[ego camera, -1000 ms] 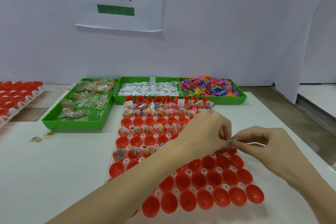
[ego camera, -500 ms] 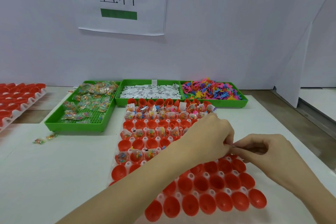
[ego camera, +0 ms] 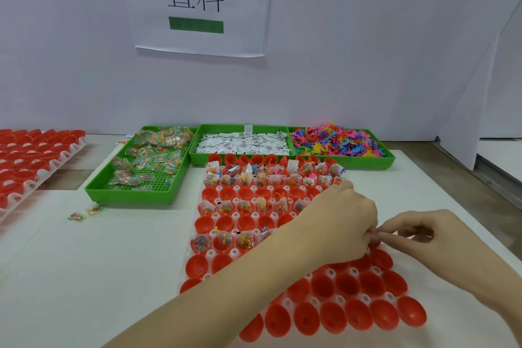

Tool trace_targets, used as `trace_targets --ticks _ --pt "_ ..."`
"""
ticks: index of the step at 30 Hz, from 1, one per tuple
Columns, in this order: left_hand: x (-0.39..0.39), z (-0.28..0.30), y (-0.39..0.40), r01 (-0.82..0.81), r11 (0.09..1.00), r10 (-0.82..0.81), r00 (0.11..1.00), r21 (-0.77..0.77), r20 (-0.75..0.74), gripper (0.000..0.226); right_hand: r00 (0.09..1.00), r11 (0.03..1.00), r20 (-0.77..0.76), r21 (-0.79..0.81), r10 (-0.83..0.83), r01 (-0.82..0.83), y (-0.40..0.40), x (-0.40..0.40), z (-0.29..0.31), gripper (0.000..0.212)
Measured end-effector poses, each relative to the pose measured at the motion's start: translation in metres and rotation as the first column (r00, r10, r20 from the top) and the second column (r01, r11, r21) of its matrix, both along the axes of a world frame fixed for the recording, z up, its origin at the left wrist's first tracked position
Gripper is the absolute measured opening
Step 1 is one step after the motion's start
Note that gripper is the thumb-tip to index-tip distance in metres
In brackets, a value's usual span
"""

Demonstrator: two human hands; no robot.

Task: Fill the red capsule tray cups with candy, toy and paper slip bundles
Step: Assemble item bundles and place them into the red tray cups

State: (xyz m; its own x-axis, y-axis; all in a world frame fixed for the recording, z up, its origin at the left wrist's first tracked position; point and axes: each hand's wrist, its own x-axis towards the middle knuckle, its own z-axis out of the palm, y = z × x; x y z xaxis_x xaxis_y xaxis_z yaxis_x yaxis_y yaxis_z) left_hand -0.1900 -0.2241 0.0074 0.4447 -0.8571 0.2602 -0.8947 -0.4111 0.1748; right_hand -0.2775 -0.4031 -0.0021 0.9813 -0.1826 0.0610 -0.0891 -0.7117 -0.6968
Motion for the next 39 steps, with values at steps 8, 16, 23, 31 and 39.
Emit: trace_targets --ticks 8,16,23,31,39 --pt "0.002 -0.003 0.000 -0.023 0.997 0.019 0.998 -0.071 -0.066 0.016 1.000 0.999 0.016 0.051 0.016 -0.017 -0.003 0.004 -0.007 0.010" --pt "0.003 -0.005 0.004 -0.007 0.995 -0.002 0.996 -0.102 -0.089 0.014 0.997 0.998 0.059 0.038 0.051 -0.053 -0.002 0.003 -0.005 0.010" --pt "0.001 -0.001 0.002 0.016 0.999 -0.019 0.996 -0.046 -0.082 0.018 0.993 0.995 0.101 -0.085 0.066 -0.057 -0.005 0.001 -0.008 0.018" --pt "0.004 0.005 0.004 -0.003 0.993 -0.019 0.982 -0.121 -0.185 0.018 0.993 0.999 0.114 0.046 0.023 -0.029 -0.002 0.002 -0.010 0.016" --pt "0.012 0.013 0.066 -0.153 0.952 0.111 0.980 -0.264 -0.165 0.023 0.973 0.994 0.221 0.106 -0.060 0.037 -0.006 0.002 -0.005 0.024"
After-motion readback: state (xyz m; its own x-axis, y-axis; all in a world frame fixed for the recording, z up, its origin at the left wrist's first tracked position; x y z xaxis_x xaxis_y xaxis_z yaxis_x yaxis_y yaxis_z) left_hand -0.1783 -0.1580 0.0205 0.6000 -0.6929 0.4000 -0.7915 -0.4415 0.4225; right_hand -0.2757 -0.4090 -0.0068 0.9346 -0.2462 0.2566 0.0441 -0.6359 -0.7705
